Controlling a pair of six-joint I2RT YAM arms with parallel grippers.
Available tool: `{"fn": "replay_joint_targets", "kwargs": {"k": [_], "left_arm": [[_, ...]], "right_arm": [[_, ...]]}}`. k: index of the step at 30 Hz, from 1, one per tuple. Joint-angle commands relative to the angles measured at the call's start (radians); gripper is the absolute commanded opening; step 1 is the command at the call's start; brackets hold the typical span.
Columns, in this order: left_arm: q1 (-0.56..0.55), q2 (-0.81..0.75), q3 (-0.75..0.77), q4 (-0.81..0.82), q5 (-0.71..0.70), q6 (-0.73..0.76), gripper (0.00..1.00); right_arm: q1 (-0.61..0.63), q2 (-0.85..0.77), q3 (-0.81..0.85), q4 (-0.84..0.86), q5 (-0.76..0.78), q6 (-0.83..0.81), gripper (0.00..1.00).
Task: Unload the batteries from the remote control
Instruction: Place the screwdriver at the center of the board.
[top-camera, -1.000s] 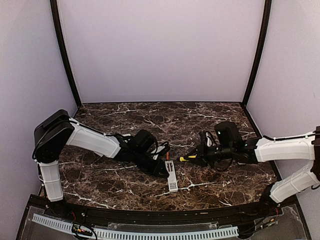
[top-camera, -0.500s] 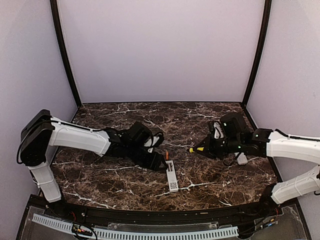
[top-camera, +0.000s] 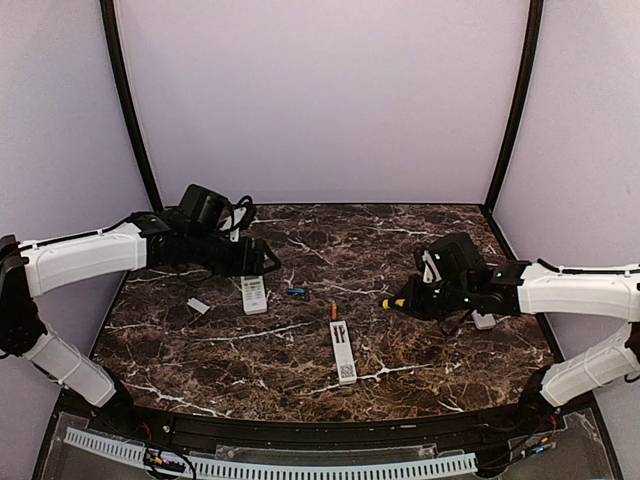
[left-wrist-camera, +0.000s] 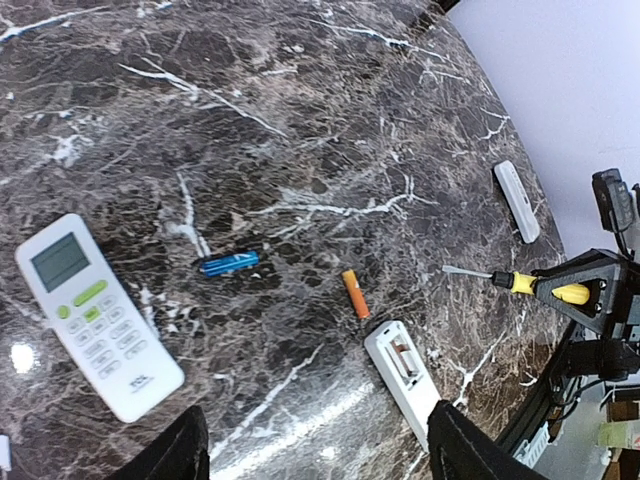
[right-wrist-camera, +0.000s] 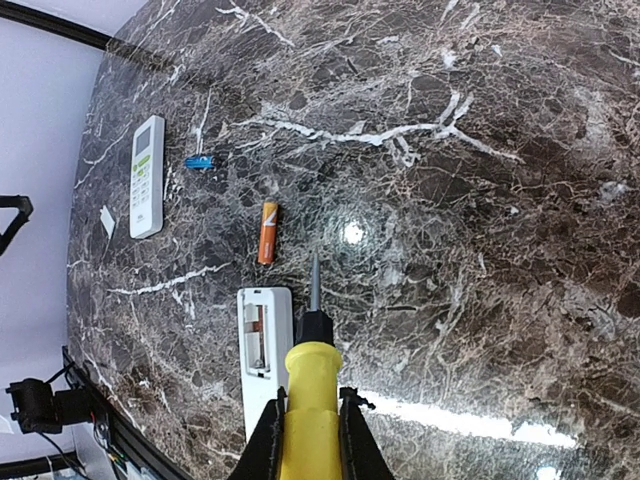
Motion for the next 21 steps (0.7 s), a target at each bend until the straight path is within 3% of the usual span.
{"fn": "replay_joint_targets", "kwargs": {"k": [1,6,13,16,21], "left_arm": [[0.077,-0.070,0.026,-0.145,-0.004,0.071,0.75],[0.161,-0.094,0.018,-0.176,0.005,0.089,0.77],[0.194,-0.099,-0.026,-0.155,0.010,0.082,0.77],[0.198,-0.099,-0.045,-0.140,0.009,0.075,0.77],[0.200,-0.094,-0.066,-0.110,-0.007,0.059,0.77]], "right_arm": [[0.001,0.046,-0.023,0.112,0.045,-0.030,0.00],[0.001,0.100,-0.030,0.173,0.044,-0.038,0.00],[0.001,0.163,-0.058,0.227,0.072,-0.031,0.01],[0.001,0.187,-0.070,0.230,0.074,-0.020,0.07],[0.001,0.198,-0.089,0.231,0.077,-0.005,0.24]]}}
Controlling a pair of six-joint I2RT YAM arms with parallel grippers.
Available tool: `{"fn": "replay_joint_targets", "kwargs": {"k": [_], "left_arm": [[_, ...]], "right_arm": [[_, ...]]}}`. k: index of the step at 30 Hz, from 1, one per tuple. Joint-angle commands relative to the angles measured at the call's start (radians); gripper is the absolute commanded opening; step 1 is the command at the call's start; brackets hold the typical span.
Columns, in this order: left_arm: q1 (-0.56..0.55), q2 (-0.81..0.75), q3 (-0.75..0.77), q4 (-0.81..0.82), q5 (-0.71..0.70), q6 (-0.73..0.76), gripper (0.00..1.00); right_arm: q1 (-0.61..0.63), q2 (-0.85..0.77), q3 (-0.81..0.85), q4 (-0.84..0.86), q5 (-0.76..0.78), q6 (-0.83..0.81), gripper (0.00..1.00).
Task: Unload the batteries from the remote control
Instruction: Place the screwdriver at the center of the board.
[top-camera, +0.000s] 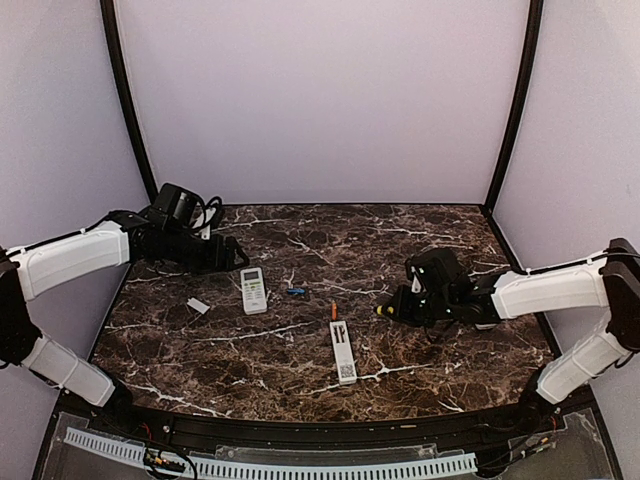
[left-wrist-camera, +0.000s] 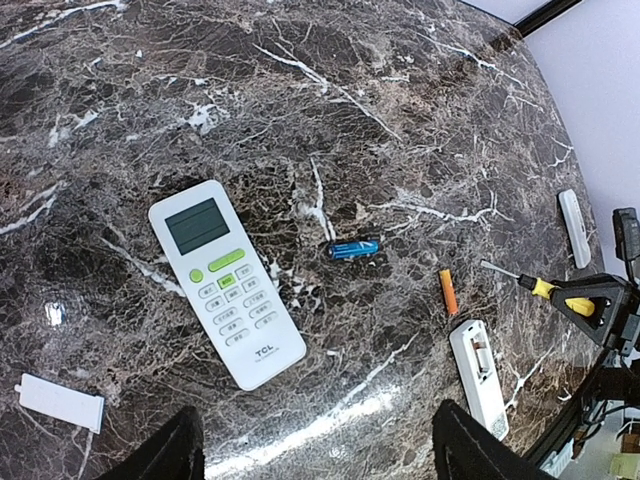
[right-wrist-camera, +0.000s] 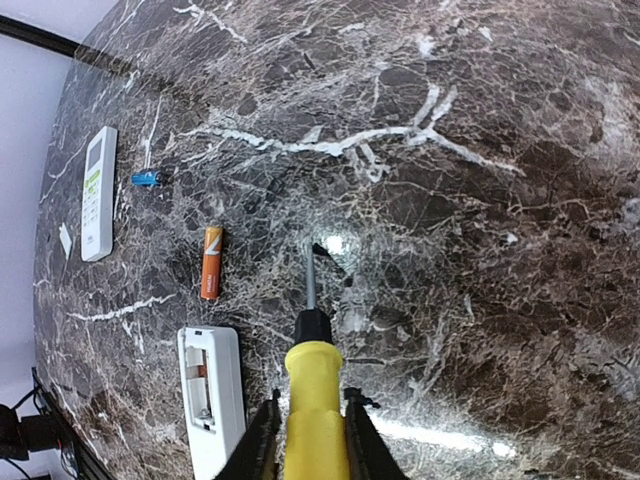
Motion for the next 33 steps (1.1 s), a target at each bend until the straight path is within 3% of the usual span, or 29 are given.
{"fn": "replay_joint_targets", "kwargs": {"k": [1,18,26,33], "left_arm": [[0.007,-0.016,-0.037,0.022,-0.017,-0.016,0.77],[0.005,0.115,-0.064,0.063,-0.115,-0.084,0.77],[-0.003,0.164,-0.058,0.077,-0.134,-0.104,0.77],[-0.023,0.207,-0.039,0.074,-0.139,-0.106,0.78]], "right_arm": [[0.001,0.017,-0.034,0.015,0.026,0.011,0.27],[0.004,-0.001,-0.014,-0.081,0.098,-0.012,0.83],[0.034,0.021,0.047,-0.221,0.206,-0.033,0.90],[0.120,0.035,0.103,-0.263,0.258,-0.164,0.92]]}}
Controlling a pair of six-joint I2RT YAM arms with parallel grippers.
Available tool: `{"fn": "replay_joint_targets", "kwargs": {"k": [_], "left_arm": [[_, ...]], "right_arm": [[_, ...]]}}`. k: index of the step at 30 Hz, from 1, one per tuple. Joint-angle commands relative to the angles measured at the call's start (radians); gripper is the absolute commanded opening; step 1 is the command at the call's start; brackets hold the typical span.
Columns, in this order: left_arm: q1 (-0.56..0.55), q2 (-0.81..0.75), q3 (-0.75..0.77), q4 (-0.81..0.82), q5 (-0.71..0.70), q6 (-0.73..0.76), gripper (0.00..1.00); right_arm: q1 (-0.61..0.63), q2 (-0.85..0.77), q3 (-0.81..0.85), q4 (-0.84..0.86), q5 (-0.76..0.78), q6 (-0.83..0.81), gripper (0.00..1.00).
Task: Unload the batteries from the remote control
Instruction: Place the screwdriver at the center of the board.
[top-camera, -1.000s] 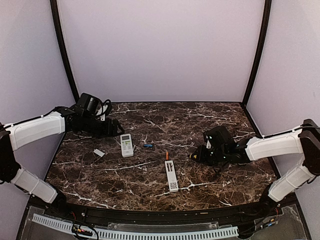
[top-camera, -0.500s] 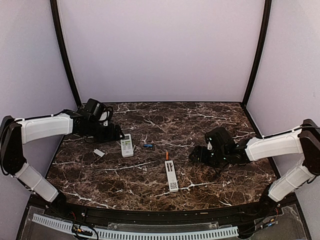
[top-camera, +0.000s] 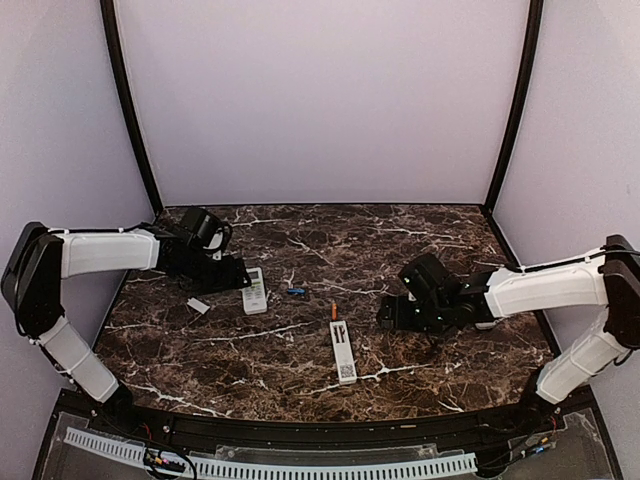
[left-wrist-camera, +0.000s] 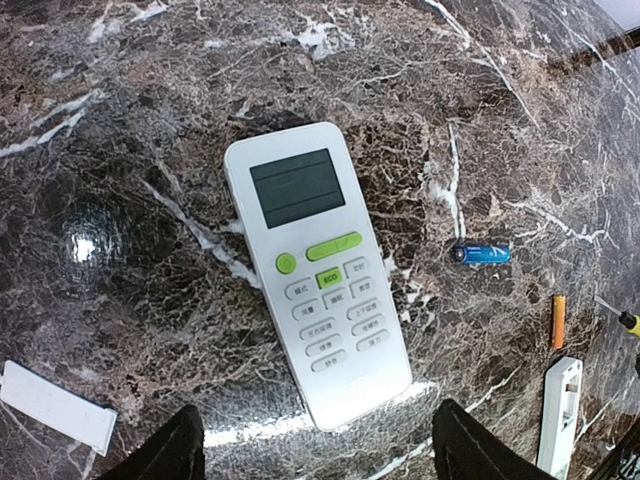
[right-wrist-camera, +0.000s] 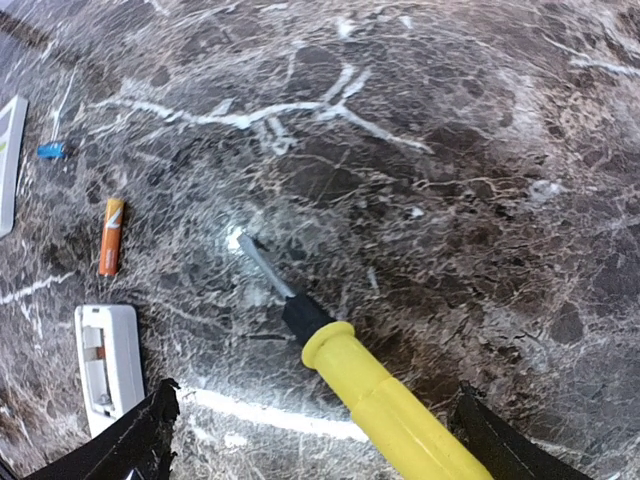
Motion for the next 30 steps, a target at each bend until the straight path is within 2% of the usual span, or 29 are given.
{"fn": "replay_joint_targets", "kwargs": {"k": [1,6,16,26,30], "left_arm": [[-0.014,0.017,0.008,-0.006,-0.012,-0.008,0.78],[-0.016,0.017,0.003,-0.005,-0.019,-0.005,0.78],[-0.016,0.017,-0.009,0.009,-0.013,-0.017,0.78],[-0.031,0.041,-0.014,0.036,0.006,-0.070,0.79],[-0.072,0.120,0.017,0.010,-0.024,-0.111,0.81]], "right_arm": [[0.064,0.004,0.038,-0.025,0.045,-0.128,0.92],[0.097,-0.002,0.053,0.003,-0.050,-0.300,0.92],[0.117,0.033,0.116,-0.115,0.012,-0.331,0.91],[0.103,0.007,0.134,-0.076,0.053,-0.210,0.92],[0.073,0.015,0.152,-0.058,0.055,-0.170,0.92]]}}
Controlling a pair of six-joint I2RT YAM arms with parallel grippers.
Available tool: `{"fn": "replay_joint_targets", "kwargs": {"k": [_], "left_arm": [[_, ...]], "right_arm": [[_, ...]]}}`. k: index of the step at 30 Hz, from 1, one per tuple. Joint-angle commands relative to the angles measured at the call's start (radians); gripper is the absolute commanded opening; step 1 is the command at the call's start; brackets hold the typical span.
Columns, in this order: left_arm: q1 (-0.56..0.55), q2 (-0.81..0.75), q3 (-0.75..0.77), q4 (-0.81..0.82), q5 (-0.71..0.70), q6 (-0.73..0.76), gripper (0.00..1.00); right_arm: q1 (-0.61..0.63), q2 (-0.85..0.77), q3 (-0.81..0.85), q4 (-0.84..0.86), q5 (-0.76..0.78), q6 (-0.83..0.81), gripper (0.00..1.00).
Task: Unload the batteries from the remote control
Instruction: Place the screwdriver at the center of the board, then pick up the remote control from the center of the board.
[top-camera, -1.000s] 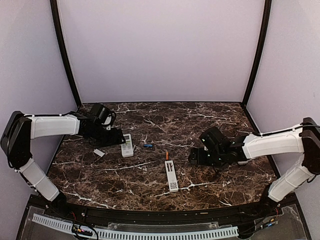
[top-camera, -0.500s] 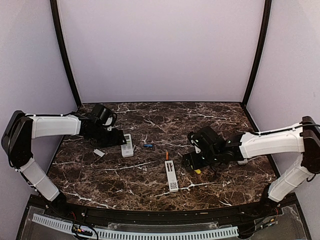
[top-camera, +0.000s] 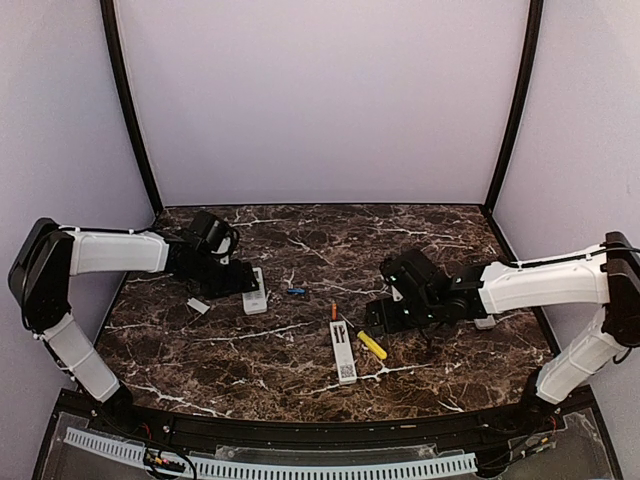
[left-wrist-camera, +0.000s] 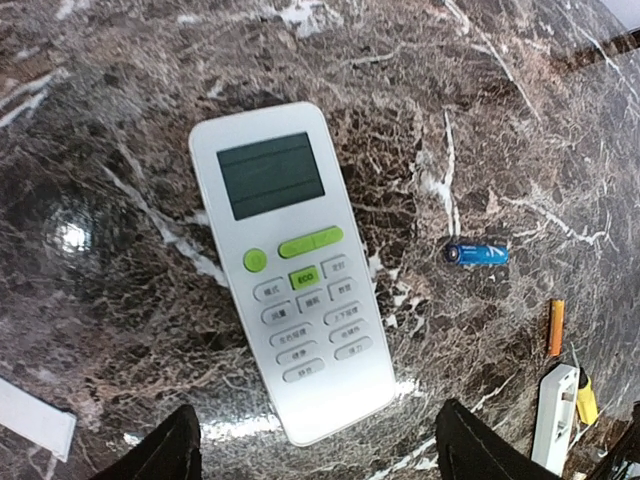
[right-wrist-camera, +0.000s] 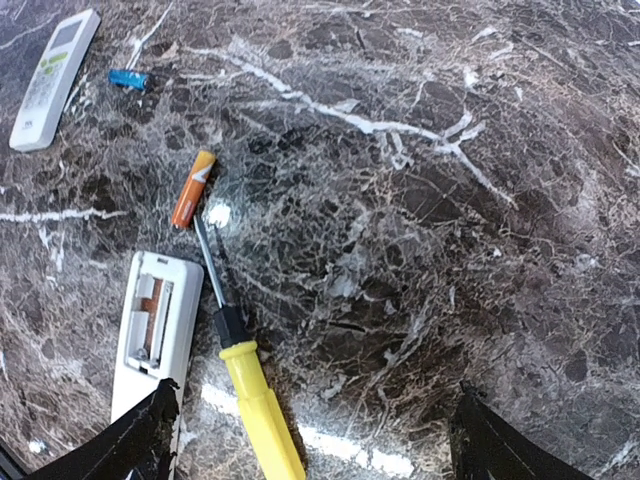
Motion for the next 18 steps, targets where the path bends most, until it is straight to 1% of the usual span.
{"fn": "replay_joint_targets", "kwargs": {"k": [1,4,8,13,18], "left_arm": [[-0.041,0.087,0.030,-0.034,-0.037,-0.054,0.81],[-0.063,0.135,0.058,-0.071,-0.087,-0.070,0.83],[-0.085,0.174,0.093,-0.109,-0.132,-0.085,0.86],[-0.104,0.207,0.137,-0.151,-0.165,-0.095,0.87],[-0.132,0.264,0.205,-0.233,-0.247,-0.080,0.86]], "right_arm": [[-0.031,-0.012,0.041,0.038,0.028,0.063,0.92],[-0.047,-0.030,0.035,0.046,0.046,0.073,0.94],[-0.073,-0.074,-0.012,0.089,0.048,0.087,0.96],[-0.110,-0.121,-0.083,0.150,0.020,0.098,0.97],[-0.132,-0.138,-0.112,0.161,0.029,0.098,0.97]]}}
